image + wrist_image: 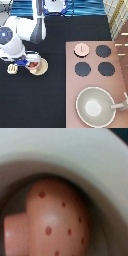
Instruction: Take the lid off the pot, put the pot on the plate, and use the tool to push the pot to the front of the table.
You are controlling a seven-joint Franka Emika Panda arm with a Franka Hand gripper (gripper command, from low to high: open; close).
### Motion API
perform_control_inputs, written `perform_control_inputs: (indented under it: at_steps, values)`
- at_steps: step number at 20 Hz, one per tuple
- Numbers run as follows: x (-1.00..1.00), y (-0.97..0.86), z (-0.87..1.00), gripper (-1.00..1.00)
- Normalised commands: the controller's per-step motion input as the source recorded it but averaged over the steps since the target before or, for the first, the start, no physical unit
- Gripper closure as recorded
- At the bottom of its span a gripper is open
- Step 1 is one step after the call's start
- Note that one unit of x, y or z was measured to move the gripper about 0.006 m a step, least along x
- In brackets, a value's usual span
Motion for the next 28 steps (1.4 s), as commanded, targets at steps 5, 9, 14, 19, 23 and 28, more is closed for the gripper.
perform_control_inputs:
  at_steps: [5, 9, 14, 19, 23, 28]
  values:
    - [-0.31, 0.18, -0.03, 1.0]
    - [0.03, 0.12, 0.0, 1.0]
    - [0.01, 0.03, -0.02, 1.0]
    - [-0.15, 0.02, -0.15, 1.0]
    - [-0.06, 0.12, 0.03, 1.0]
    - [-0.11, 0.07, 0.28, -1.0]
